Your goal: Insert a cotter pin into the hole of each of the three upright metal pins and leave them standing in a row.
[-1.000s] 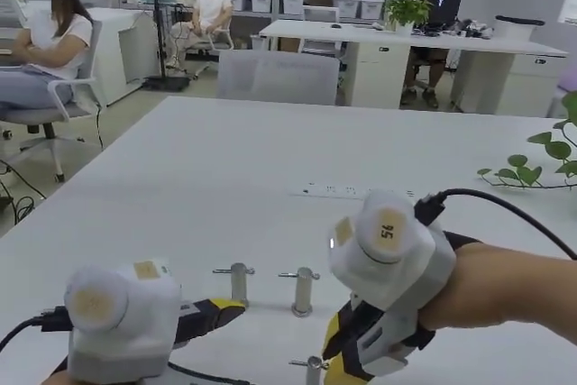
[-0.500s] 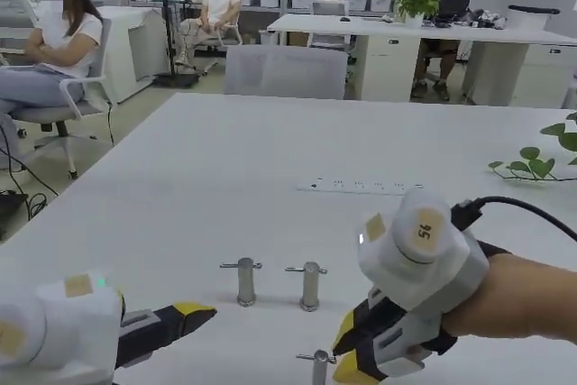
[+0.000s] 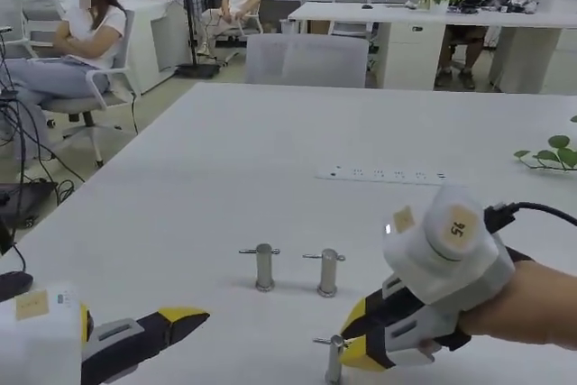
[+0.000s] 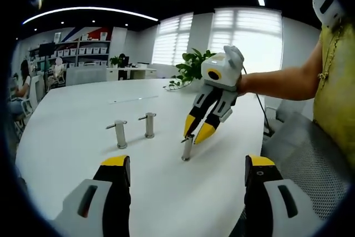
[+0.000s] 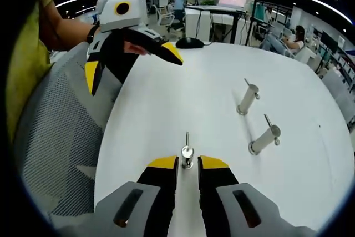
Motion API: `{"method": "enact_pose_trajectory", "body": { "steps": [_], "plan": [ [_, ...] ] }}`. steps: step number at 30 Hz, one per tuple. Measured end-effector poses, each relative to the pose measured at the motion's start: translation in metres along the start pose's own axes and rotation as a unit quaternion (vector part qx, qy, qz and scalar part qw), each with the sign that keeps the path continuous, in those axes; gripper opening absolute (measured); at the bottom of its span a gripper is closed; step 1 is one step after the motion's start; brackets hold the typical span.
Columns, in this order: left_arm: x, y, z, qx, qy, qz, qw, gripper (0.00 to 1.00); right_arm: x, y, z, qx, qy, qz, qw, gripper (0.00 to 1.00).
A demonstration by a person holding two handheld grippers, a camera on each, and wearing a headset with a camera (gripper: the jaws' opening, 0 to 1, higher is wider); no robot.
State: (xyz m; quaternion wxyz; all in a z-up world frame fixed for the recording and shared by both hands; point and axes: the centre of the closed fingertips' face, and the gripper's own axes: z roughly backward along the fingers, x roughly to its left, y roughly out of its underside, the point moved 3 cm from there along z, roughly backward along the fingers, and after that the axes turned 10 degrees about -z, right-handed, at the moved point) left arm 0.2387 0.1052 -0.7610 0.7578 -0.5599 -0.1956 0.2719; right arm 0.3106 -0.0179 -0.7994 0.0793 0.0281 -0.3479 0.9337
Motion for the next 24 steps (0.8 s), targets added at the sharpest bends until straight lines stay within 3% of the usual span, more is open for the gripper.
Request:
{"method": "enact_pose_trajectory", "body": {
  "steps": [12, 24],
  "plan": [
    [-0.0046, -0.0040, 0.0050, 0.001, -0.004, -0.002, 1.0000, 0.84, -0.0010, 0.0001, -0.0061, -0.056, 0.003, -0.022, 0.9982, 0.15],
    [-0.0019, -0.0074, 0.0072, 0.001, -0.010, 0.002, 0.9999, 0.81, 0.0026, -0.0033, -0.0089, -0.072, -0.011, -0.034, 0.9968, 0.14]
  ]
}}
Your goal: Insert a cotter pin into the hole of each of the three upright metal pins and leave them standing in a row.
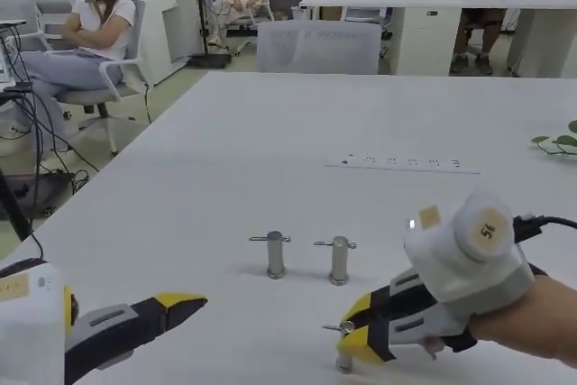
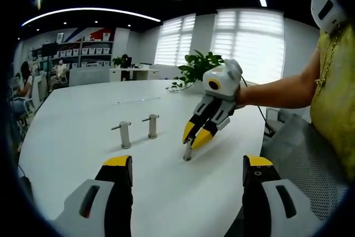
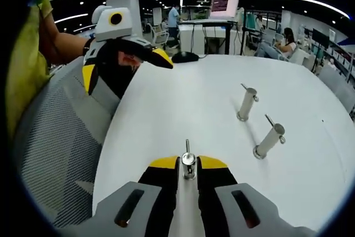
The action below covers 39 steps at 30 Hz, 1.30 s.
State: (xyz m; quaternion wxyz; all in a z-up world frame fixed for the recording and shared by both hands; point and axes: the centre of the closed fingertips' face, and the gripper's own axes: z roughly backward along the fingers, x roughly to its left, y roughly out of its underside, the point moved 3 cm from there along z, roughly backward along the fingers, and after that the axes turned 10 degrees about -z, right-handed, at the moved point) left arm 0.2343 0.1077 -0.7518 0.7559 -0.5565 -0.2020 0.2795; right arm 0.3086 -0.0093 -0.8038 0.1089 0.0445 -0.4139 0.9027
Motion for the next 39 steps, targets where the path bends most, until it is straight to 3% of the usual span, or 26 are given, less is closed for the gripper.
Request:
{"method": "enact_pose_trajectory", "body": {
  "steps": [7, 27, 39],
  "plan": [
    [0.000, 0.000, 0.001, 0.004, 0.001, 0.001, 1.0000, 0.80, -0.001, -0.002, -0.001, -0.009, 0.001, 0.002, 1.0000, 0.12],
    [0.003, -0.002, 0.002, 0.003, 0.002, 0.001, 1.0000, 0.78, -0.004, -0.002, 0.003, 0.008, -0.003, 0.021, 0.9997, 0.09],
    [0.005, -0.007, 0.001, 0.001, 0.000, -0.001, 1.0000, 0.77, -0.026, -0.005, 0.025, 0.006, 0.011, 0.015, 0.9998, 0.08]
  ]
}}
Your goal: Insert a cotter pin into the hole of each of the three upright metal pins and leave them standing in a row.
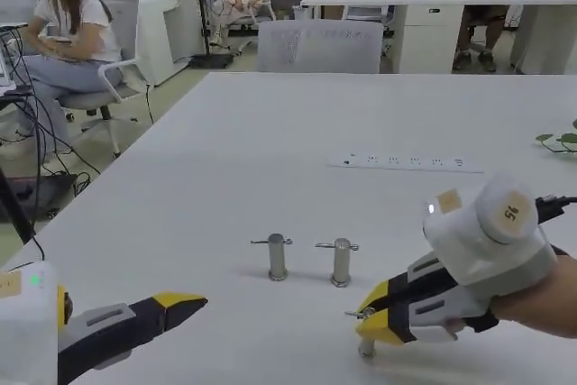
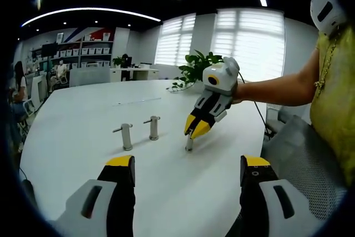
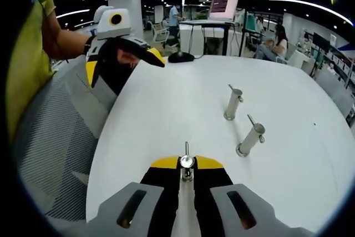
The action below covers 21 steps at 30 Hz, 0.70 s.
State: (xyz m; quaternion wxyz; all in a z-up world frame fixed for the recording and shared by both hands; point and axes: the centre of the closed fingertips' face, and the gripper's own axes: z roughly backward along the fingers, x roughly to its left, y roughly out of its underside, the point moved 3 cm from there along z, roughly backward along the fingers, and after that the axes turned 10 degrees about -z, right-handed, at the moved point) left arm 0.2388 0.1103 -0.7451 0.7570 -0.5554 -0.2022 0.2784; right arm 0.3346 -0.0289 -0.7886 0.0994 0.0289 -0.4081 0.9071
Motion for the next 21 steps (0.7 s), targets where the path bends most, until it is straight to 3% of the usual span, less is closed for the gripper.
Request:
{"method": "enact_pose_trajectory", "body": {
  "steps": [11, 21],
  "plan": [
    [0.000, -0.009, -0.002, -0.004, -0.003, -0.004, 1.0000, 0.77, -0.044, -0.007, 0.030, -0.013, 0.025, -0.017, 0.9995, 0.08],
    [-0.001, -0.012, -0.004, -0.001, -0.008, -0.004, 1.0000, 0.77, -0.072, -0.009, 0.033, -0.014, 0.024, -0.021, 0.9994, 0.08]
  ]
}}
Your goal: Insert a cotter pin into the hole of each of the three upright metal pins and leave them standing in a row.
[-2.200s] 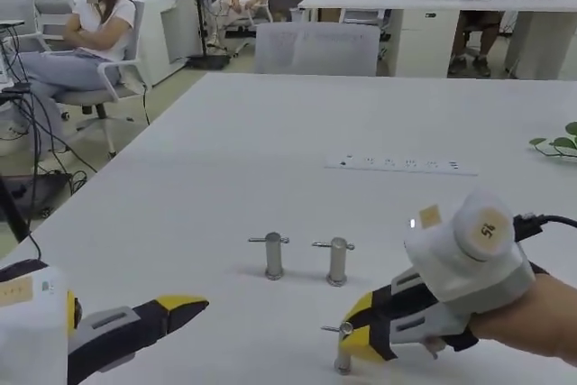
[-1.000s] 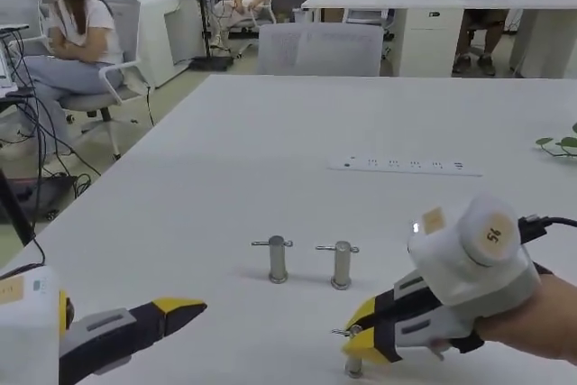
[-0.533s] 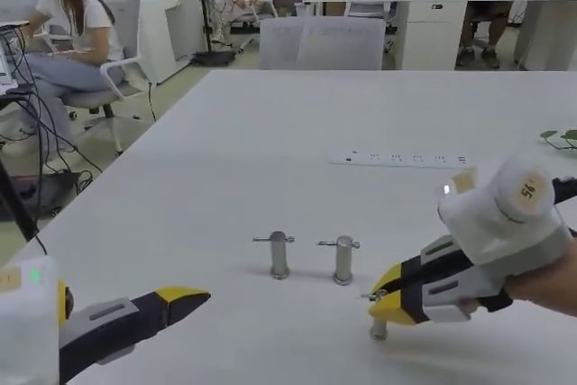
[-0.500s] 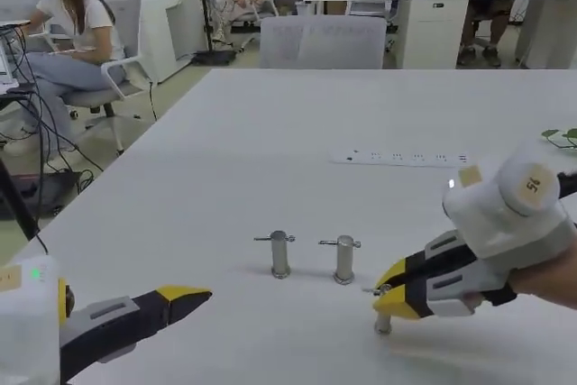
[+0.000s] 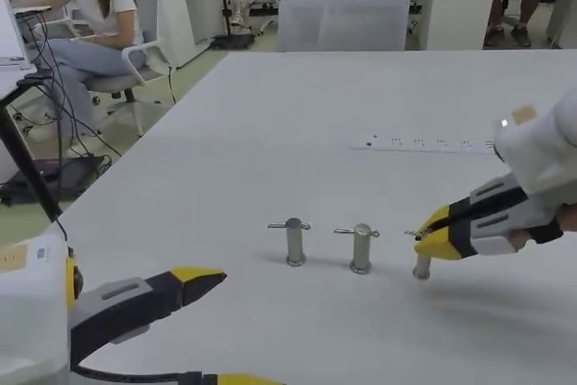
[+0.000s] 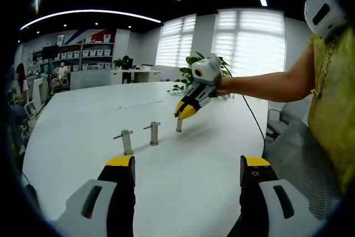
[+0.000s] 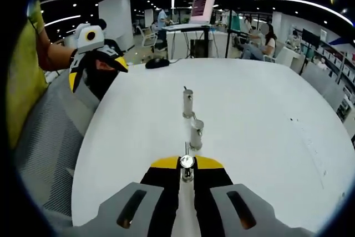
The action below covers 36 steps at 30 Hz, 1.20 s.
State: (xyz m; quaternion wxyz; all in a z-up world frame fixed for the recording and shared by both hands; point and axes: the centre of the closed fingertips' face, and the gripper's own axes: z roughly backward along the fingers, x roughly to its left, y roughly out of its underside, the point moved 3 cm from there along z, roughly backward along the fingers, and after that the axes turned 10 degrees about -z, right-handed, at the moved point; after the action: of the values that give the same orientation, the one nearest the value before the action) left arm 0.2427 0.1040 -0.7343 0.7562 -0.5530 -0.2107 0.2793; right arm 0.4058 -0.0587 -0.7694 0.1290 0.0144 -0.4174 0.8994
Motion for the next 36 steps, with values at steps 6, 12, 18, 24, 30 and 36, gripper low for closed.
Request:
{"method": "enact_pose_trajectory", "body": {
  "steps": [6, 12, 18, 24, 30, 36],
  "plan": [
    [0.001, -0.002, -0.001, 0.002, -0.005, 0.000, 1.0000, 0.77, -0.015, 0.002, -0.006, 0.001, -0.004, -0.004, 1.0000, 0.08],
    [0.003, -0.003, -0.003, 0.004, -0.007, 0.001, 1.0000, 0.77, -0.021, 0.006, -0.012, 0.008, -0.012, -0.006, 0.9999, 0.08],
    [0.005, -0.003, -0.006, 0.007, -0.007, 0.003, 0.9999, 0.77, -0.026, 0.010, -0.016, 0.016, -0.021, -0.006, 0.9996, 0.08],
    [0.007, -0.003, -0.007, 0.009, -0.007, 0.004, 0.9999, 0.77, -0.027, 0.011, -0.017, 0.018, -0.025, -0.004, 0.9995, 0.08],
    [0.007, -0.004, -0.007, 0.014, -0.006, 0.004, 0.9999, 0.77, -0.028, 0.013, -0.019, 0.018, -0.030, -0.004, 0.9994, 0.08],
    [0.007, -0.004, -0.006, 0.017, -0.008, 0.005, 0.9998, 0.76, -0.029, 0.015, -0.021, 0.013, -0.040, -0.003, 0.9991, 0.08]
  ]
}}
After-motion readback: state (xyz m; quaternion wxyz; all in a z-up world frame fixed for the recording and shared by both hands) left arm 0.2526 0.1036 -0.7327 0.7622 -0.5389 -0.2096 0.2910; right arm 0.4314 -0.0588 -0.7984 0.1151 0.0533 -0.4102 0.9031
